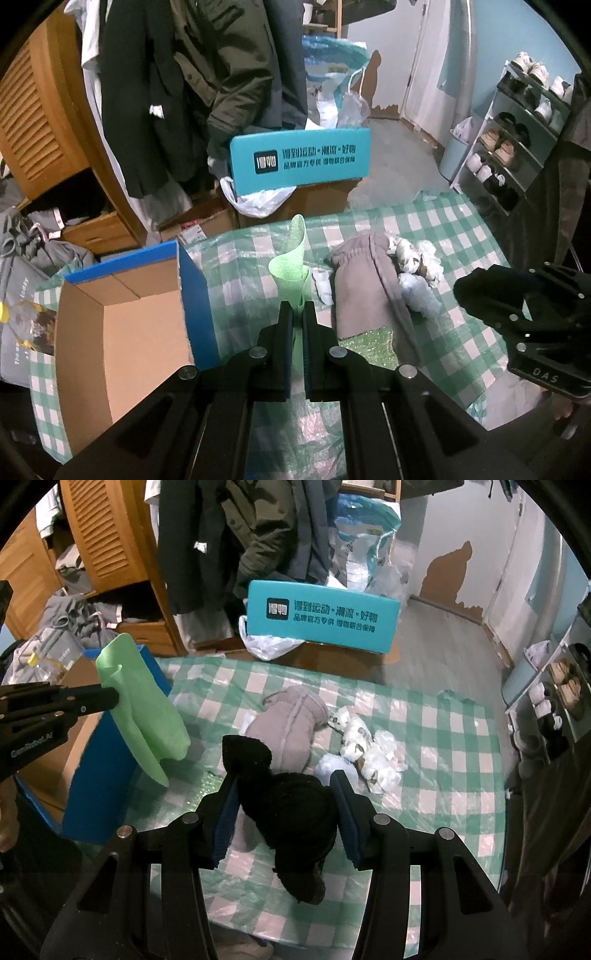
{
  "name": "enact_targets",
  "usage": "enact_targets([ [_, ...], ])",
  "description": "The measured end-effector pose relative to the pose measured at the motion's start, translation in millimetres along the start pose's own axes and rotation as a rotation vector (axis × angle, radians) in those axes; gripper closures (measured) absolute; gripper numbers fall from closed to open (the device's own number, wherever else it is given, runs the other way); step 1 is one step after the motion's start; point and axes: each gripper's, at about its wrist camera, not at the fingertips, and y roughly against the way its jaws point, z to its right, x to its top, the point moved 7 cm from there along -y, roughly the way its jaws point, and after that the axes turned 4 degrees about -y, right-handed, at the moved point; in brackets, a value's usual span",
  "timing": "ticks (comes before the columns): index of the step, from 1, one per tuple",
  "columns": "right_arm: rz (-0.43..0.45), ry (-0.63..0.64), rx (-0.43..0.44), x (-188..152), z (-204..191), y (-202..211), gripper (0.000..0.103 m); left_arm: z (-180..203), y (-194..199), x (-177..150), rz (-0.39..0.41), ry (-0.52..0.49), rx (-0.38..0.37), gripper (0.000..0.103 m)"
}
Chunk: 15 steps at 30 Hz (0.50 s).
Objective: Organize soft objects
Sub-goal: 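Lift the green cloth with the left tool while the right tool carries the black sock over the box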
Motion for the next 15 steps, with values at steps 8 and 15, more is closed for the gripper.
enact_targets([
  [8, 0.031, 0.02, 0.02, 15.8, -18.2, 12.4, 0.054, -9.1, 31.3, 8.3, 0.055, -0.011, 0.04, 0.099],
  [15, 0.069, 0.042, 0.041, 32.8, -38.9, 24.9, 0.054, -25.2, 51.4, 11.4, 0.089, 0.011, 0.053, 0.099],
])
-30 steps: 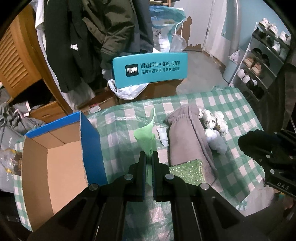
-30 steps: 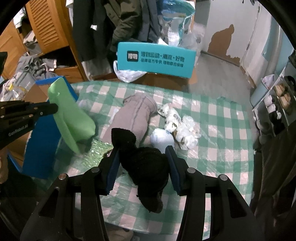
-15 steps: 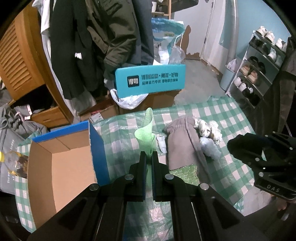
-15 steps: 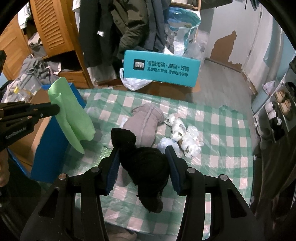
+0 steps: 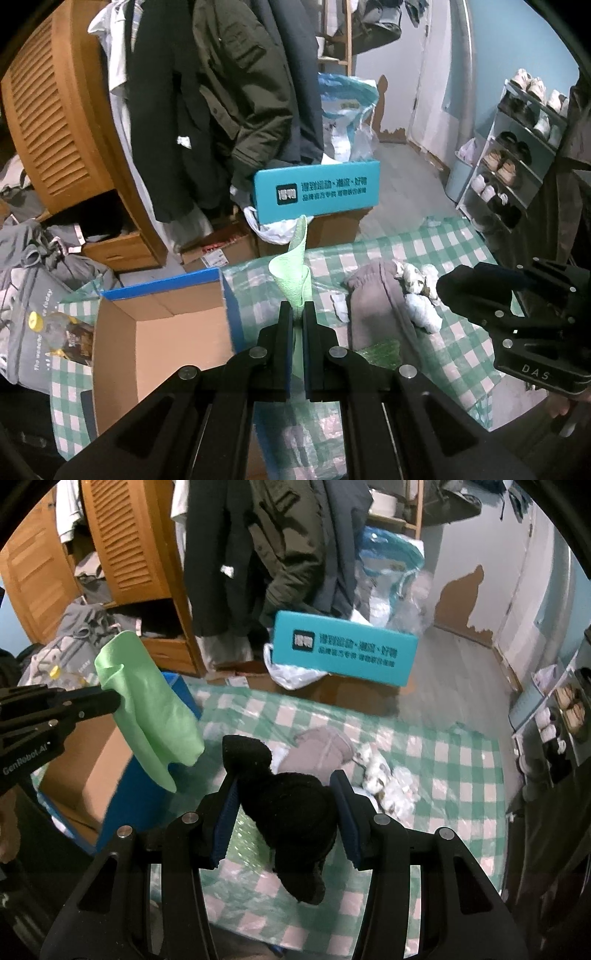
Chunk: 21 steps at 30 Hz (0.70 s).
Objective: Organize soft objects
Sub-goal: 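Lift the green cloth with the left tool while the right tool carries the black sock over the box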
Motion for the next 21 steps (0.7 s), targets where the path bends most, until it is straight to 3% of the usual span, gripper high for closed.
enact_targets([
  [13, 0.048, 0.059, 0.056, 34.0, -53.9, 12.6, 0.054, -43.6, 43.9, 3.3, 0.073, 0.045, 0.063, 0.099],
  [21, 0.049, 0.106, 0.09, 44.4, -93.7, 7.9, 0.054, -80.1, 56.8, -10.2, 0.077, 0.096, 0.096, 0.099],
])
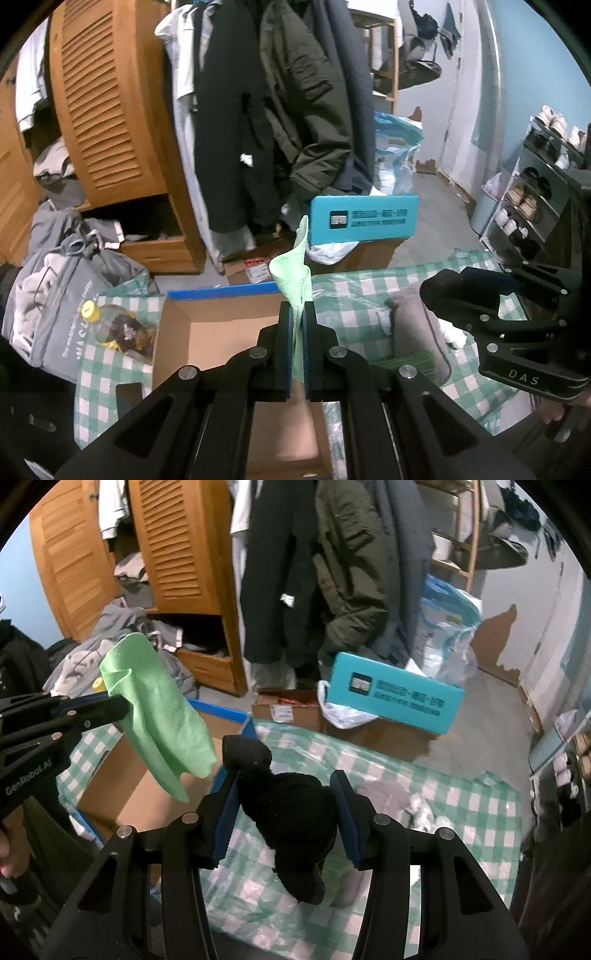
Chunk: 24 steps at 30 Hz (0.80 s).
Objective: Organize soft objects
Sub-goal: 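Lift the green cloth with the left tool while the right tool carries the black sock over the box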
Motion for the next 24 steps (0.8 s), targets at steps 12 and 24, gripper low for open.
enact_targets([
  [12, -0.042, 0.057, 0.056, 7.3, -56.3, -29.8, 0.054, -55.1, -6.5, -27.1, -0.041, 0.065, 0.054, 0.099],
  [24, -0.093, 0.096, 0.088, 7.2, -93.8, -58.2, 0.054, -87.4, -24.9, -52.3, -0.099, 0.11, 0.072, 0.099],
])
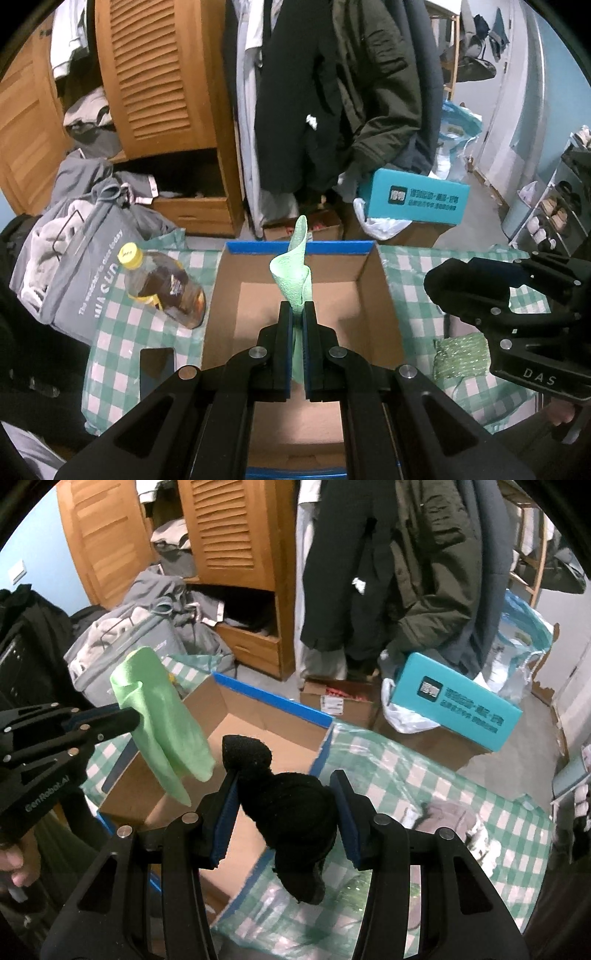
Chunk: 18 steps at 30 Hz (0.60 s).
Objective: Organize soft objects
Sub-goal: 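Lift the green cloth with the left tool while the right tool carries the black sock over the box, then open the left tool to drop the cloth into the box while the right tool releases the sock there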
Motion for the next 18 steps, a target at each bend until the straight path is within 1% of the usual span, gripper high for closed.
enact_targets([
  [7, -0.036, 0.017, 0.021, 0.5, -16.5, -19.5, 0.054, -12.9, -15.9, -9.8, -0.039, 0.018, 0.011, 0.099],
  [18, -0.082, 0.032, 0.042, -3.6, -30.6, -40.5, 0.054, -17.7, -35.6, -24.7, -0.099, 0.027, 0.026, 0.098],
])
